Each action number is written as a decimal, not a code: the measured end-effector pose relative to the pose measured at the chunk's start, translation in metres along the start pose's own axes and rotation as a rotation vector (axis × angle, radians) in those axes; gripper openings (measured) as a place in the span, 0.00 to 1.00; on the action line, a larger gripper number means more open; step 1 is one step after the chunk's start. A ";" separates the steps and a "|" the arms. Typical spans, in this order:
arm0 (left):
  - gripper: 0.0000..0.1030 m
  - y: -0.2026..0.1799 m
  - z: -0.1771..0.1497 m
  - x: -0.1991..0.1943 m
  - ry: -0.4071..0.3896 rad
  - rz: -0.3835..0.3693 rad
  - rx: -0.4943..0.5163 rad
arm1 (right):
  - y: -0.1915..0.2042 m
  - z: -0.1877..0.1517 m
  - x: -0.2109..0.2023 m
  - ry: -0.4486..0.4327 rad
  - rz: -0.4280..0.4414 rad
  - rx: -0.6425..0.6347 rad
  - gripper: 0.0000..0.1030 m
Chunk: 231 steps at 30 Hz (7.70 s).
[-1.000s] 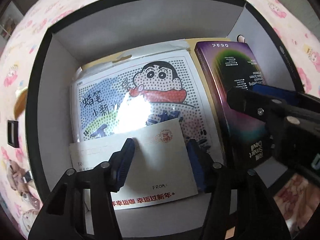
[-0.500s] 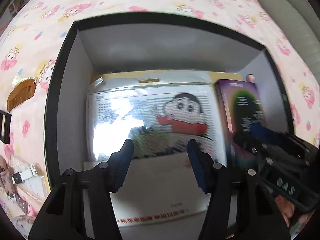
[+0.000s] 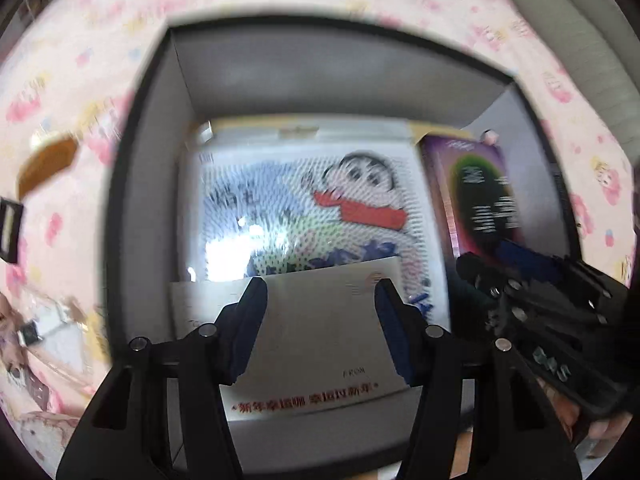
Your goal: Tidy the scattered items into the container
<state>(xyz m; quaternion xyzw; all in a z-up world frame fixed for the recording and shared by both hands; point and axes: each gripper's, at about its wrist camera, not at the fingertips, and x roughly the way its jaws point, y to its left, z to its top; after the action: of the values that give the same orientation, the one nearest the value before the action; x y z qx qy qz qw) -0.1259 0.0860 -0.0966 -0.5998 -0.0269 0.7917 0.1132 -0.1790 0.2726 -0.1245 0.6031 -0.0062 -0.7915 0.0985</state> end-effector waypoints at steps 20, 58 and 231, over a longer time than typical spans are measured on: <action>0.59 -0.014 -0.052 -0.079 -0.194 -0.142 0.076 | 0.045 -0.069 -0.097 -0.234 0.228 0.108 0.43; 0.59 0.255 -0.157 -0.097 -0.239 -0.082 -0.418 | 0.326 -0.058 -0.017 -0.004 0.266 -0.371 0.43; 0.04 -0.039 0.019 -0.091 -0.232 -0.369 0.070 | 0.079 -0.018 -0.124 -0.210 0.318 -0.082 0.10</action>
<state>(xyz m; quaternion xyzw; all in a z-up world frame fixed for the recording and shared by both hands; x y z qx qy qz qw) -0.1152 0.1061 0.0016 -0.4854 -0.1213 0.8217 0.2729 -0.1184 0.2178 -0.0016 0.5040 -0.0793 -0.8242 0.2456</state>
